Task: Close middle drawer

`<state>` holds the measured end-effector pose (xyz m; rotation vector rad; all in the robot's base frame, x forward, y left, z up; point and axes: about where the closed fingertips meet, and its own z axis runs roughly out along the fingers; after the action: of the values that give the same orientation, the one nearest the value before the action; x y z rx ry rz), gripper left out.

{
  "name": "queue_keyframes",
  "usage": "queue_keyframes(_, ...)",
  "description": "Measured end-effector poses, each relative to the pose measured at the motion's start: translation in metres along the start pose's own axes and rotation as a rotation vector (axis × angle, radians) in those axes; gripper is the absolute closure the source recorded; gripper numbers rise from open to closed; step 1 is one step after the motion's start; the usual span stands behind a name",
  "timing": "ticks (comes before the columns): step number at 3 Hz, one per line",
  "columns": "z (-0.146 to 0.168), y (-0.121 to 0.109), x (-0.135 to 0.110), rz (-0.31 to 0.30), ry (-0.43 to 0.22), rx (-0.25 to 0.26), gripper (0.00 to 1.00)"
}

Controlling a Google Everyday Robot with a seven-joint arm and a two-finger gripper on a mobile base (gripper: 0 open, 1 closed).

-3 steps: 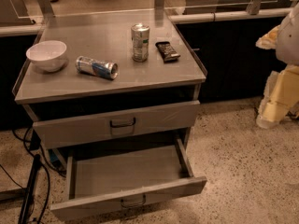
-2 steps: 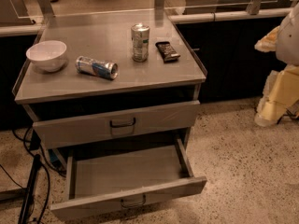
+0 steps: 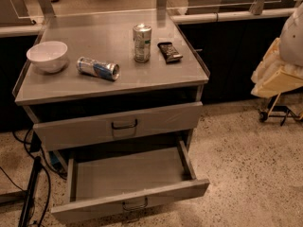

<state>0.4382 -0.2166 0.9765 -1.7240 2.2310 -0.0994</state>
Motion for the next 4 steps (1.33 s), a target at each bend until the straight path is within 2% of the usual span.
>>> queue_keyframes(1, 0.0, 0.001, 0.002, 0.0, -0.002, 0.007, 0.97)
queue_keyframes(2, 0.0, 0.003, 0.008, 0.001, -0.007, 0.022, 1.0)
queue_keyframes(3, 0.046, 0.031, 0.045, 0.024, 0.035, -0.021, 1.0)
queue_keyframes(4, 0.111, 0.069, 0.078, 0.048, 0.093, -0.125, 1.0)
